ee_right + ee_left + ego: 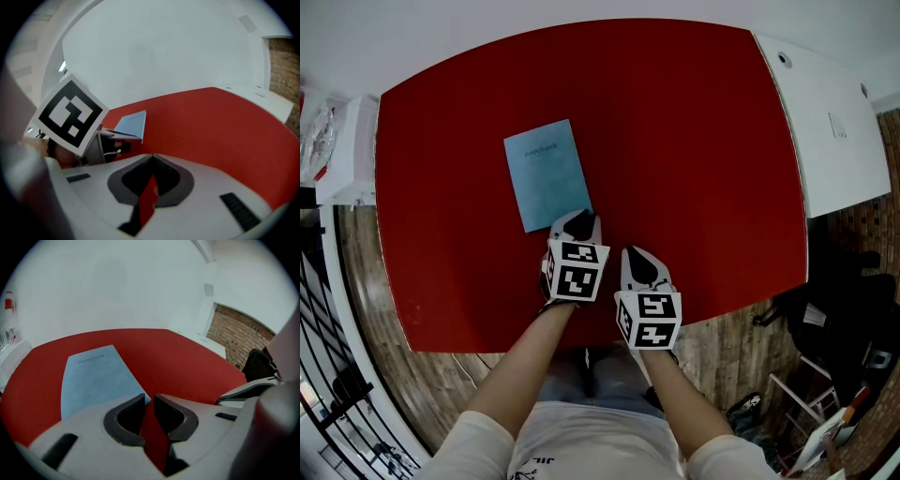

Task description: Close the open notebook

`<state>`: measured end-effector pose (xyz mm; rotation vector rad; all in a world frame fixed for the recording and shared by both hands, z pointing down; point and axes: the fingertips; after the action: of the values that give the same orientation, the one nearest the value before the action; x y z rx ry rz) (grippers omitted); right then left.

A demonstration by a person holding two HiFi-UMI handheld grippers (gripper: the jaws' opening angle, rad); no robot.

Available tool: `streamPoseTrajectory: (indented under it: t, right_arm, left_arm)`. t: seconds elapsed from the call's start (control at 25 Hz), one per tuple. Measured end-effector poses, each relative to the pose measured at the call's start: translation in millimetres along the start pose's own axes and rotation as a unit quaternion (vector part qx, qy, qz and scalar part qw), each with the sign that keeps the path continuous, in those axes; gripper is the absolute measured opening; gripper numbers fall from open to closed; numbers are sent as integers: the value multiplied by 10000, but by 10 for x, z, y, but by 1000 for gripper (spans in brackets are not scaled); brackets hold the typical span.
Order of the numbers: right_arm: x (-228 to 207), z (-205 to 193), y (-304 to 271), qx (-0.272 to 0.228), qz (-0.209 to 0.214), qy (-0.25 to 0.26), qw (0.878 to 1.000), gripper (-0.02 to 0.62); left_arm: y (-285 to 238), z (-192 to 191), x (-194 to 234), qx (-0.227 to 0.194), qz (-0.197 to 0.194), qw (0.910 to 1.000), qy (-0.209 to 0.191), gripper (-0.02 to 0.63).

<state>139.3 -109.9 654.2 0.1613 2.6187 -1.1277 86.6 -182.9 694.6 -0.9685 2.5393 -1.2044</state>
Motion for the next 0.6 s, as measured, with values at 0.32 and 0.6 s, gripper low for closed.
streamPoseTrajectory:
  t: [0.32,0.6]
  right_arm:
    - [8,-21,-3,9,24,8,10000,3]
    - [-21,-17,30,7,-19,21,10000,5]
  left_arm:
    - [17,0,114,-48,260,9987,438,3]
    - [46,14,152,-80,314,9986,421,3]
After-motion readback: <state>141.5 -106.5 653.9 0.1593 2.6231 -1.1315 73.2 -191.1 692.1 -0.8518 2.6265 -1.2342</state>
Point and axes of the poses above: the fingertips, and each gripper's own axes: y backward along the fingers, x to its left, z out of its top, and after that the axes turned 6 degrees about -y, right-handed
